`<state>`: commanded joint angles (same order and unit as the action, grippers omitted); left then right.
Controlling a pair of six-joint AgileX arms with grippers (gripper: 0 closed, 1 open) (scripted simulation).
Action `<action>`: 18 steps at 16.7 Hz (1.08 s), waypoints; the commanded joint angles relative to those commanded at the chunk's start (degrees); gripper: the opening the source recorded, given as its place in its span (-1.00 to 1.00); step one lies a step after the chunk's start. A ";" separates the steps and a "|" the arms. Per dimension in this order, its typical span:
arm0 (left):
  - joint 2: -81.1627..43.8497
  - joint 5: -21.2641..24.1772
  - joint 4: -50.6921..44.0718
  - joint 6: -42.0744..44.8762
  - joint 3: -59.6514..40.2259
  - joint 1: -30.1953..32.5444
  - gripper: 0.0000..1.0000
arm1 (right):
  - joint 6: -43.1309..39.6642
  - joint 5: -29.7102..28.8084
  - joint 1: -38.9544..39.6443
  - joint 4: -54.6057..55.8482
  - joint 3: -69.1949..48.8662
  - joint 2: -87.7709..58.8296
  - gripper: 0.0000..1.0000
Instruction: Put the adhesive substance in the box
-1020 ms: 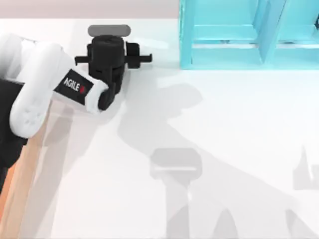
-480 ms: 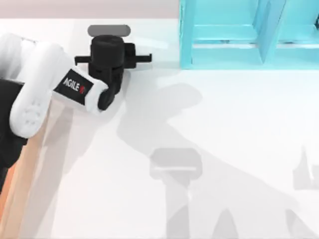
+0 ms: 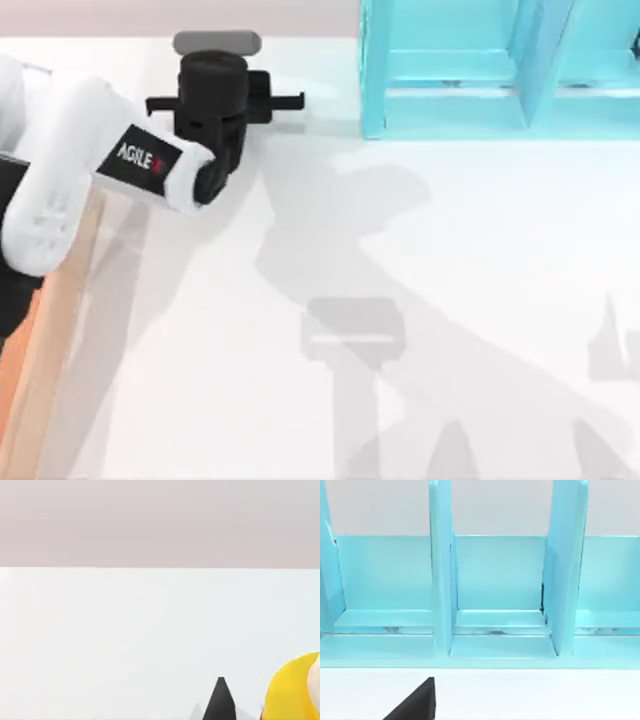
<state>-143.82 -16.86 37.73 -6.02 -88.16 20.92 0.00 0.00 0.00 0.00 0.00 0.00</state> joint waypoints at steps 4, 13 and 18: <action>7.71 -0.09 -8.73 0.00 -0.35 -0.07 -1.00 | 0.00 0.00 0.00 0.00 0.00 0.00 1.00; 10.50 0.63 -11.03 -1.21 -0.89 -0.22 -1.00 | 0.00 0.00 0.00 0.00 0.00 0.00 1.00; 16.17 8.87 -14.70 -15.07 -1.29 -2.73 -1.00 | 0.00 0.00 0.00 0.00 0.00 0.00 1.00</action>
<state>-127.64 -7.99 23.03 -21.10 -89.45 18.19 0.00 0.00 0.00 0.00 0.00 0.00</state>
